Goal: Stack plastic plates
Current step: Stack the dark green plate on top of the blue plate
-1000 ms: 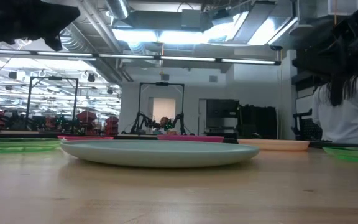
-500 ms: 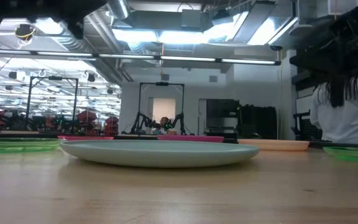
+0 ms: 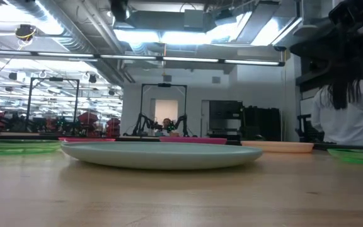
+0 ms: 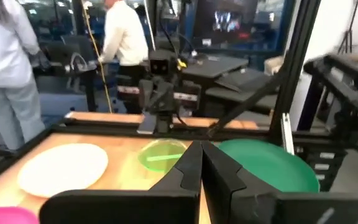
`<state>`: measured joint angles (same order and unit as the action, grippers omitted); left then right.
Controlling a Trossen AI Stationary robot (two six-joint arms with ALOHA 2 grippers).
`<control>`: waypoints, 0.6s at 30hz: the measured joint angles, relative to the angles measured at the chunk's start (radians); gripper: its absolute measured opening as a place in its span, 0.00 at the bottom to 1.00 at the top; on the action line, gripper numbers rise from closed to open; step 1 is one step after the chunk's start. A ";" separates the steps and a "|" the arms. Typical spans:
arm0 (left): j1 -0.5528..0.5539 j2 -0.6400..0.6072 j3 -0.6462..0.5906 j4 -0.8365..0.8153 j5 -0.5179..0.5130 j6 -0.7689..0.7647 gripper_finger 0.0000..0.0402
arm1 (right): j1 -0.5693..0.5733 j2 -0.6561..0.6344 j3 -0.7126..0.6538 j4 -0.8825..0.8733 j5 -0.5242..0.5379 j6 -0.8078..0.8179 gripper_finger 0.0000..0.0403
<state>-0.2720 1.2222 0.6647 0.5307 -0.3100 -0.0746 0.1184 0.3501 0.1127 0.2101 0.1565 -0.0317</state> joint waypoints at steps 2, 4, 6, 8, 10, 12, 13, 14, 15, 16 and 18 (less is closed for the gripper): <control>-0.003 0.063 0.045 -0.003 0.000 -0.025 0.00 | 0.000 0.033 0.000 0.027 -0.007 -0.002 0.01; -0.007 0.124 0.097 -0.008 0.002 -0.065 0.00 | 0.000 0.066 0.000 0.071 -0.033 -0.002 0.01; -0.017 0.185 0.149 -0.031 -0.003 -0.085 0.00 | 0.000 0.098 0.000 0.112 -0.057 -0.007 0.01; -0.031 0.253 0.206 -0.057 -0.009 -0.110 0.00 | 0.000 0.119 0.000 0.149 -0.077 -0.025 0.01; -0.046 0.314 0.266 -0.099 -0.011 -0.133 0.00 | 0.000 0.130 0.000 0.174 -0.100 -0.029 0.01; -0.059 0.371 0.327 -0.141 -0.012 -0.145 0.00 | 0.000 0.142 0.000 0.191 -0.127 -0.025 0.01; -0.065 0.399 0.353 -0.154 -0.009 -0.150 0.00 | 0.000 0.147 0.000 0.194 -0.141 -0.025 0.01; -0.070 0.427 0.375 -0.156 0.001 -0.152 0.01 | 0.001 0.152 0.000 0.202 -0.150 -0.025 0.01; -0.073 0.454 0.391 -0.155 0.018 -0.152 0.01 | 0.006 0.156 0.000 0.206 -0.156 -0.025 0.01; -0.077 0.481 0.408 -0.154 0.030 -0.153 0.01 | 0.015 0.160 0.000 0.207 -0.160 -0.027 0.01; -0.083 0.526 0.437 -0.148 0.059 -0.172 0.02 | 0.042 0.165 0.000 0.209 -0.160 -0.052 0.01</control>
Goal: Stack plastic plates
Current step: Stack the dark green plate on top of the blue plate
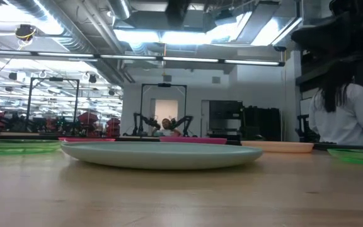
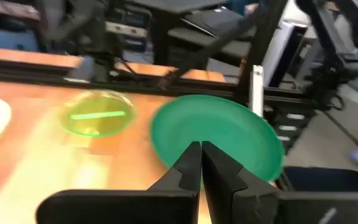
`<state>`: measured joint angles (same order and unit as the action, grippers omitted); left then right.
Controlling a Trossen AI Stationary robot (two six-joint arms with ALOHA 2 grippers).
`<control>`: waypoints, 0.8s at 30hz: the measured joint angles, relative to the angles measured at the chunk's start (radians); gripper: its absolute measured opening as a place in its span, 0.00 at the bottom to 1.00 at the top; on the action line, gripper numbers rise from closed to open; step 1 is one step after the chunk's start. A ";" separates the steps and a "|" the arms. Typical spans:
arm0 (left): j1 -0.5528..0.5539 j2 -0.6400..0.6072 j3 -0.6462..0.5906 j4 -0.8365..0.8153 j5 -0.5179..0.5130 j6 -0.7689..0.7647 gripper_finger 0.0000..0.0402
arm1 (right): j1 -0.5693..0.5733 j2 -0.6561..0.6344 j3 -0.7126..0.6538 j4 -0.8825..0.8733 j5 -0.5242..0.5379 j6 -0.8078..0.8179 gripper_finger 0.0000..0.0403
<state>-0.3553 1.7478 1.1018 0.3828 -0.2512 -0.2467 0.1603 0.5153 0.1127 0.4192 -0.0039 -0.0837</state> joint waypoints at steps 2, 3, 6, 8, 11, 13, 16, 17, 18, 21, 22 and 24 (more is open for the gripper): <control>0.000 0.042 0.019 0.022 -0.002 -0.006 0.02 | 0.031 -0.001 0.000 -0.001 0.011 -0.030 0.01; 0.004 0.059 0.028 0.033 -0.015 -0.011 0.03 | 0.047 -0.003 0.000 -0.001 0.023 -0.044 0.01; 0.019 0.110 0.057 0.024 -0.077 -0.086 0.05 | 0.089 -0.012 0.000 0.000 0.072 -0.085 0.01; 0.023 0.139 0.078 0.016 -0.072 -0.104 0.09 | 0.113 -0.011 0.006 -0.007 0.111 -0.110 0.01; 0.019 0.187 0.134 -0.012 -0.062 -0.117 0.18 | 0.141 -0.010 0.030 -0.021 0.155 -0.124 0.01; 0.020 0.222 0.189 -0.061 -0.057 -0.117 0.25 | 0.165 -0.003 0.045 -0.029 0.164 -0.123 0.01; 0.022 0.282 0.281 -0.160 -0.057 -0.120 0.35 | 0.220 0.011 0.057 -0.032 0.153 -0.123 0.01; 0.022 0.303 0.311 -0.179 -0.057 -0.131 0.37 | 0.244 0.014 0.062 -0.034 0.149 -0.125 0.01; 0.020 0.327 0.339 -0.194 -0.055 -0.152 0.38 | 0.269 0.019 0.068 -0.035 0.145 -0.130 0.01; 0.014 0.388 0.421 -0.234 -0.050 -0.235 0.39 | 0.344 0.027 0.095 -0.026 0.165 -0.143 0.01; 0.013 0.403 0.447 -0.253 -0.040 -0.254 0.39 | 0.368 0.031 0.105 -0.024 0.181 -0.157 0.01; 0.013 0.429 0.493 -0.301 -0.031 -0.285 0.39 | 0.412 0.035 0.116 -0.025 0.224 -0.176 0.01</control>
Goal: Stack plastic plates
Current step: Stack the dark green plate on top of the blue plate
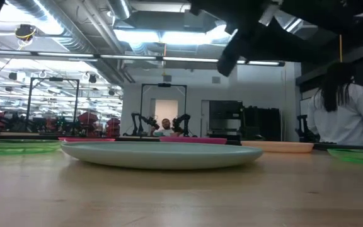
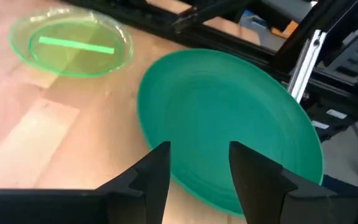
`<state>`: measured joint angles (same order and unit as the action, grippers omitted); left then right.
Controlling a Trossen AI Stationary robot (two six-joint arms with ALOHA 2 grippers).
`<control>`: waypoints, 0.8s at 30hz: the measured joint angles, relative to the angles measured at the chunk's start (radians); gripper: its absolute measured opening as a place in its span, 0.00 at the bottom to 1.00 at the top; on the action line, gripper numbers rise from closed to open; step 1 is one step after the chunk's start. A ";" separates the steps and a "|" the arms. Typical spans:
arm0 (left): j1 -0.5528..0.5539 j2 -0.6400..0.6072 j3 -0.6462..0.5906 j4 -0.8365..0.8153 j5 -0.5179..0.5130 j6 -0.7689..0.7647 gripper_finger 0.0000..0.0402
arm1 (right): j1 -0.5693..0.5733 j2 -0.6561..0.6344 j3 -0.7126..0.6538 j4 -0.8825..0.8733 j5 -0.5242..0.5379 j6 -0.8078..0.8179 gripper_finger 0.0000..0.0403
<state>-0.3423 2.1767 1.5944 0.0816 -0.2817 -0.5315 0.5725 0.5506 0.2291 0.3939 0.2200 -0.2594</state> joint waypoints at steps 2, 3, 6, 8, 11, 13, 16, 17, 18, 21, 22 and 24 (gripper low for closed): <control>0.001 0.024 0.040 -0.038 0.001 -0.048 0.39 | 0.034 0.005 0.009 -0.001 0.036 -0.034 0.01; 0.001 0.034 0.055 -0.055 0.001 -0.070 0.39 | 0.048 0.005 0.012 -0.001 0.055 -0.052 0.01; 0.002 0.072 0.095 -0.076 0.006 -0.117 0.39 | 0.072 0.004 0.015 0.001 0.085 -0.065 0.01; 0.004 0.098 0.118 -0.082 0.006 -0.138 0.39 | 0.069 0.004 0.016 0.000 0.084 -0.072 0.01; 0.007 0.125 0.131 -0.092 -0.006 -0.161 0.39 | 0.069 0.004 0.016 -0.001 0.084 -0.086 0.01; 0.016 0.137 0.133 -0.092 -0.021 -0.177 0.39 | 0.069 0.004 0.016 0.000 0.084 -0.090 0.01; 0.024 0.142 0.133 -0.093 -0.025 -0.221 0.39 | 0.069 0.004 0.016 -0.003 0.084 -0.094 0.01; 0.026 0.142 0.133 -0.090 -0.026 -0.224 0.39 | 0.069 0.004 0.016 -0.004 0.084 -0.094 0.01; 0.027 0.141 0.130 -0.086 -0.027 -0.225 0.39 | 0.069 0.004 0.016 -0.004 0.084 -0.094 0.01; 0.026 0.141 0.127 -0.089 -0.033 -0.223 0.39 | 0.069 0.004 0.016 -0.006 0.085 -0.095 0.01; 0.025 0.141 0.127 -0.092 -0.032 -0.223 0.39 | 0.069 0.004 0.016 -0.006 0.085 -0.095 0.01; 0.023 0.141 0.127 -0.093 -0.033 -0.223 0.39 | 0.069 0.004 0.016 -0.007 0.085 -0.095 0.01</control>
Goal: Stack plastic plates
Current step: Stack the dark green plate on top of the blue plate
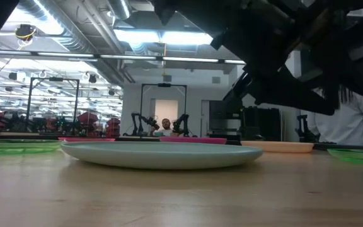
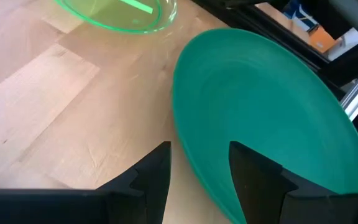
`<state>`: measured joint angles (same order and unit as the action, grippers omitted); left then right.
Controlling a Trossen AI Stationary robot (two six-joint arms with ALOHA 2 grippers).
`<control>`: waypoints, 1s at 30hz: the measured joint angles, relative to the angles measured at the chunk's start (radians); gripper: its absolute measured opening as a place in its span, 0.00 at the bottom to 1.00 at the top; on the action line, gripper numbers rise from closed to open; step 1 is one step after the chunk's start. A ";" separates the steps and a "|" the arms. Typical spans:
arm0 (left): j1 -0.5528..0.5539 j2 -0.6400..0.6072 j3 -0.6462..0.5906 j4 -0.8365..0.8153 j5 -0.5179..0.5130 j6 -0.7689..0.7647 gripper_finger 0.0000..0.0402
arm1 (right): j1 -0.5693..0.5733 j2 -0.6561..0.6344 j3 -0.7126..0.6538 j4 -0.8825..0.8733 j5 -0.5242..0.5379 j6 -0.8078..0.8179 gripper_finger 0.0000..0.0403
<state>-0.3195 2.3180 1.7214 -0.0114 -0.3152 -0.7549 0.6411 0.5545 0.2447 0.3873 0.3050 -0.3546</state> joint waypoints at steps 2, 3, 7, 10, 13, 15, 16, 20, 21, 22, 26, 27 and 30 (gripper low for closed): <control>-0.004 0.000 0.000 -0.005 -0.001 -0.001 0.39 | 0.000 0.000 0.000 0.000 0.000 -0.001 0.01; -0.006 0.000 0.000 -0.008 -0.002 -0.001 0.39 | 0.000 0.000 0.000 0.000 0.000 -0.001 0.01; -0.015 0.000 0.000 -0.003 -0.002 0.002 0.39 | 0.000 0.000 0.000 0.000 0.001 -0.001 0.01; -0.018 0.013 0.000 0.008 -0.001 0.002 0.39 | 0.000 0.000 0.000 0.000 0.001 -0.001 0.01; -0.021 0.035 -0.002 0.019 0.018 -0.007 0.39 | 0.000 0.000 0.000 0.000 0.001 -0.001 0.01; -0.021 0.049 -0.002 0.040 0.040 -0.027 0.39 | 0.000 0.000 0.000 0.000 0.001 -0.001 0.01; -0.021 0.055 -0.002 0.038 0.046 -0.028 0.39 | 0.000 0.000 0.000 0.001 0.001 -0.001 0.01; -0.023 0.079 -0.002 0.096 0.064 -0.030 0.39 | 0.000 0.000 0.000 -0.002 0.002 -0.002 0.01; -0.023 0.081 -0.002 0.108 0.073 -0.030 0.39 | 0.000 0.000 0.000 -0.001 0.002 -0.002 0.01; -0.023 0.084 -0.002 0.115 0.071 -0.031 0.39 | 0.000 0.000 0.000 -0.002 0.007 -0.002 0.01; -0.023 0.094 -0.002 0.097 0.073 -0.044 0.39 | 0.000 0.000 0.000 -0.001 0.018 -0.002 0.01; -0.022 0.098 -0.002 0.100 0.074 -0.054 0.39 | 0.000 0.000 0.000 -0.001 0.018 -0.002 0.01; -0.021 0.099 -0.002 0.080 0.080 -0.055 0.39 | 0.000 0.000 0.000 0.002 0.018 -0.002 0.01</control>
<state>-0.3405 2.4172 1.7199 0.0690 -0.2356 -0.8097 0.6411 0.5545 0.2445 0.3894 0.3229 -0.3569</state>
